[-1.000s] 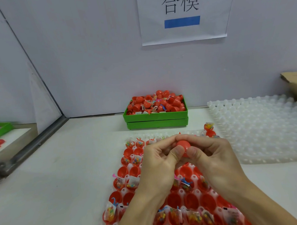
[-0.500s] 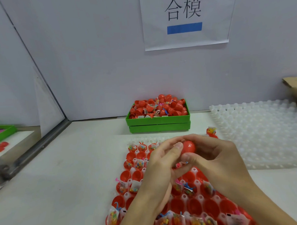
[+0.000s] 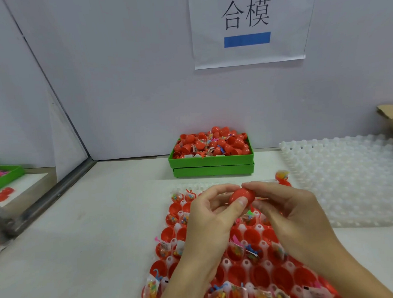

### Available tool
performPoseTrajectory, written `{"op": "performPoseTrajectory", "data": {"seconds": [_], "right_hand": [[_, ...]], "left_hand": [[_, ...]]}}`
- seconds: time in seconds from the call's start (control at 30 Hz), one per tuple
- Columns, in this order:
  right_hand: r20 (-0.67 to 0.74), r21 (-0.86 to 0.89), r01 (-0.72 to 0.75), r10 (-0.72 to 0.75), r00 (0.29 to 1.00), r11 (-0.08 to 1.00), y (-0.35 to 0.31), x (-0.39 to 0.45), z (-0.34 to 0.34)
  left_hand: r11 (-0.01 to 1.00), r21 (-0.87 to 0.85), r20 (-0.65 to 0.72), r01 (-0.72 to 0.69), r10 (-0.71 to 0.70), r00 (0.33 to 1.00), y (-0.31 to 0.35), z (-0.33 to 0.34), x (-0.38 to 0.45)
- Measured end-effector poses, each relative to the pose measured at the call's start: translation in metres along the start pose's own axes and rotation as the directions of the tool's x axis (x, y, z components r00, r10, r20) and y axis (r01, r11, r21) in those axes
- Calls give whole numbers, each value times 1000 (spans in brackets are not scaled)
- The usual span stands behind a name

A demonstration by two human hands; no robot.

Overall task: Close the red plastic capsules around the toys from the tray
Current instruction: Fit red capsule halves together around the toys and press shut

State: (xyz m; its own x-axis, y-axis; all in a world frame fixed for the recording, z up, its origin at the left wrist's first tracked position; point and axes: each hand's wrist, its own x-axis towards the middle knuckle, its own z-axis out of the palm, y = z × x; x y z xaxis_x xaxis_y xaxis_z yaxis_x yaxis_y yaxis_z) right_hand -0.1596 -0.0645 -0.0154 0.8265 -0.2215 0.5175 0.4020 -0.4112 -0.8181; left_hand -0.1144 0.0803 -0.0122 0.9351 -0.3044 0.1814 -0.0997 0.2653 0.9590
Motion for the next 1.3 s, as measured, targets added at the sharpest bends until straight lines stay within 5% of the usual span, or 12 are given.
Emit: {"op": "performPoseTrajectory", "data": {"seconds": [0.37, 0.7, 1.07, 1.3], "right_hand": [[-59, 163, -51, 61, 996, 985, 4, 3, 0], [-45, 134, -50, 56, 997, 990, 6, -1, 2], [37, 310, -156, 152, 988, 938, -13, -1, -3], [91, 247, -202, 185, 978, 948, -13, -2, -8]], "left_hand": [[928, 327, 31, -177, 176, 984, 9, 3, -3], [899, 400, 11, -177, 188, 982, -1, 9, -10], [937, 289, 159, -197, 157, 975, 8, 1, -6], [956, 248, 141, -159, 127, 982, 4, -1, -3]]}}
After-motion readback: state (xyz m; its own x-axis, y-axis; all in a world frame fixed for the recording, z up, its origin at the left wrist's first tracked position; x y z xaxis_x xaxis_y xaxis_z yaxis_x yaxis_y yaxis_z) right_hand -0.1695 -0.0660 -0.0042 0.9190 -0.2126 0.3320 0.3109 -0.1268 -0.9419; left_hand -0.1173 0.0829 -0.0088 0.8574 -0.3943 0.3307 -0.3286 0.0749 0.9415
